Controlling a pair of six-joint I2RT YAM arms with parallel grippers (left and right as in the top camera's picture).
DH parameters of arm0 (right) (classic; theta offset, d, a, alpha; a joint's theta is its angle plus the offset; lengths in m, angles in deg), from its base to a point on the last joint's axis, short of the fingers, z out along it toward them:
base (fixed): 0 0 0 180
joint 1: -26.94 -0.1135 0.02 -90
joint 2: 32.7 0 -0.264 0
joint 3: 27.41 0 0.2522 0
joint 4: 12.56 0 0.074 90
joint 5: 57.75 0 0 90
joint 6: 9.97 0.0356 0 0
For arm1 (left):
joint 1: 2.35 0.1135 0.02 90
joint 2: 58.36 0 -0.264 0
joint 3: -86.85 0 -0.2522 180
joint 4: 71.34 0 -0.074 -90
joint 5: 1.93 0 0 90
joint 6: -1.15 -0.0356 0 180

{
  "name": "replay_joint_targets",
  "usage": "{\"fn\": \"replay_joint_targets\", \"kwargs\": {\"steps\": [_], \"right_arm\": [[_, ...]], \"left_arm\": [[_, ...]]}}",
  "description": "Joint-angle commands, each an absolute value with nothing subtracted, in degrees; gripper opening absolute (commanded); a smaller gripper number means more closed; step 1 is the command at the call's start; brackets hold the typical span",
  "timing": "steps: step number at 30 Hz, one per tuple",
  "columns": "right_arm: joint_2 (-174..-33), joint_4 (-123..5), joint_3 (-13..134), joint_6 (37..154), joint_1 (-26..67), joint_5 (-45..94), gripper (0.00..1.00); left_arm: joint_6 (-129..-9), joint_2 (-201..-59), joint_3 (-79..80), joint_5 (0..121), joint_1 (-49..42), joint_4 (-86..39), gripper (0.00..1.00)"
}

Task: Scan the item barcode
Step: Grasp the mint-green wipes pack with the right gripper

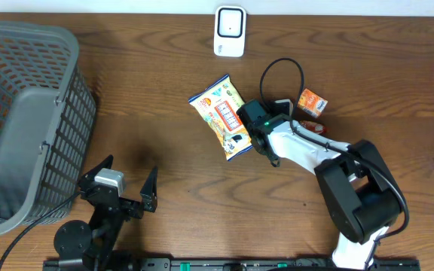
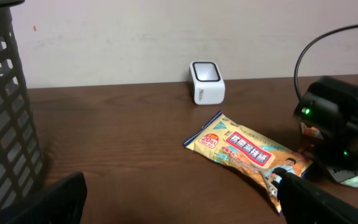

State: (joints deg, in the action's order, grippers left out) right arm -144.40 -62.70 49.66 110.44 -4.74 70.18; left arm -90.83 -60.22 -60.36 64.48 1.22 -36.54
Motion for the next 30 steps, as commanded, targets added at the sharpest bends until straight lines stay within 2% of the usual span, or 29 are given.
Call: {"fn": "replay_joint_targets", "kwargs": {"steps": [1,4,10,14,19,25,30], "right_arm": [[-147.18,-63.38,49.16,109.94,-4.24,71.15,0.13],[-146.11,-64.71,51.04,108.54,-4.28,70.14,0.01],[-142.61,-73.93,61.01,100.45,-2.95,54.75,0.01],[-139.75,-82.00,68.99,90.03,-0.22,32.37,0.01],[-138.72,-88.62,72.79,72.37,6.16,-8.04,0.01],[-138.79,-91.66,70.89,64.80,11.23,-35.12,0.01],[-138.79,-94.06,70.60,64.74,11.89,-53.98,0.01]], "left_arm": [[-91.61,-60.14,-60.06,64.79,1.00,-36.60,0.98],[-91.61,-60.14,-60.06,64.79,1.00,-36.60,0.98],[-91.61,-60.14,-60.06,64.81,1.00,-36.60,0.98],[-91.61,-60.14,-60.06,64.79,1.00,-36.60,0.98],[-91.61,-60.14,-60.06,64.79,1.00,-36.60,0.98],[-91.61,-60.14,-60.06,64.79,1.00,-36.60,0.98],[-91.61,-60.14,-60.06,64.79,1.00,-36.60,0.98]]}}
